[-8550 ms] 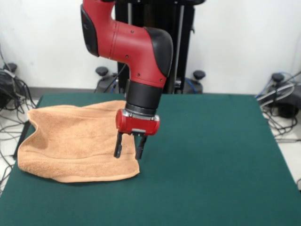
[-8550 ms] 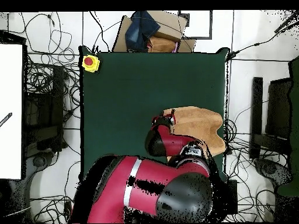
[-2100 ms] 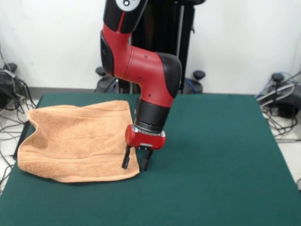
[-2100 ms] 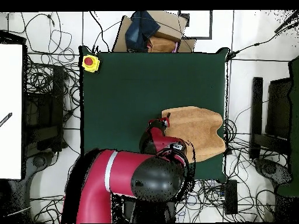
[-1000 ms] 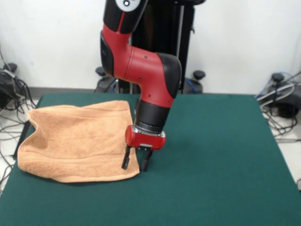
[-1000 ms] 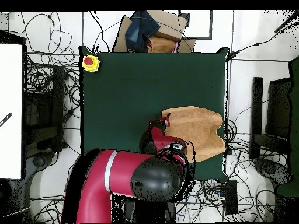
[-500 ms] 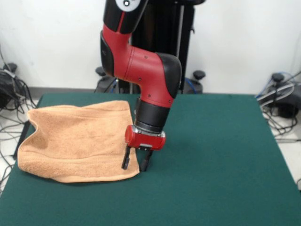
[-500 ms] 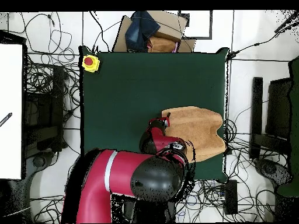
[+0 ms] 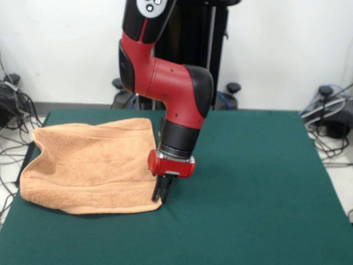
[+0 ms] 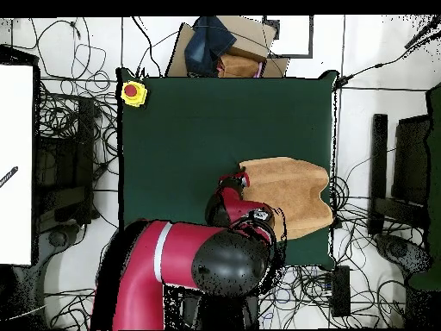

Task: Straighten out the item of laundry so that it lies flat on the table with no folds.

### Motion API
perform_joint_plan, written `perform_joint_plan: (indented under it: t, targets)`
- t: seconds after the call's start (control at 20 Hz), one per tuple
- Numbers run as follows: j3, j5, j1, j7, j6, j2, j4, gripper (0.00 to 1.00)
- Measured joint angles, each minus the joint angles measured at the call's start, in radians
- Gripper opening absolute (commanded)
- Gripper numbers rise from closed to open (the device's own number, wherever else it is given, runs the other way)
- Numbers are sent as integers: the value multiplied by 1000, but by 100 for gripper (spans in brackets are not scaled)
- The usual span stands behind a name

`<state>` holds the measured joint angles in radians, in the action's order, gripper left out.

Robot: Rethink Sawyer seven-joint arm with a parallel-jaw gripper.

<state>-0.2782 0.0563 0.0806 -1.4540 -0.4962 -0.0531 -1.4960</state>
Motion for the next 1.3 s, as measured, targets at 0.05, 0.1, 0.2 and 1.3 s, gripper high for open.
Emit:
perform_joint_plan:
  t: [0.05, 0.1, 0.2, 1.3]
  targets:
    - [0, 0, 0, 0, 0, 0, 0, 0]
    - [0, 0, 0, 0, 0, 0, 0, 0]
    - [0, 0, 0, 0, 0, 0, 0, 0]
    - [-52, -146, -91, 0, 95, -9, 9, 0]
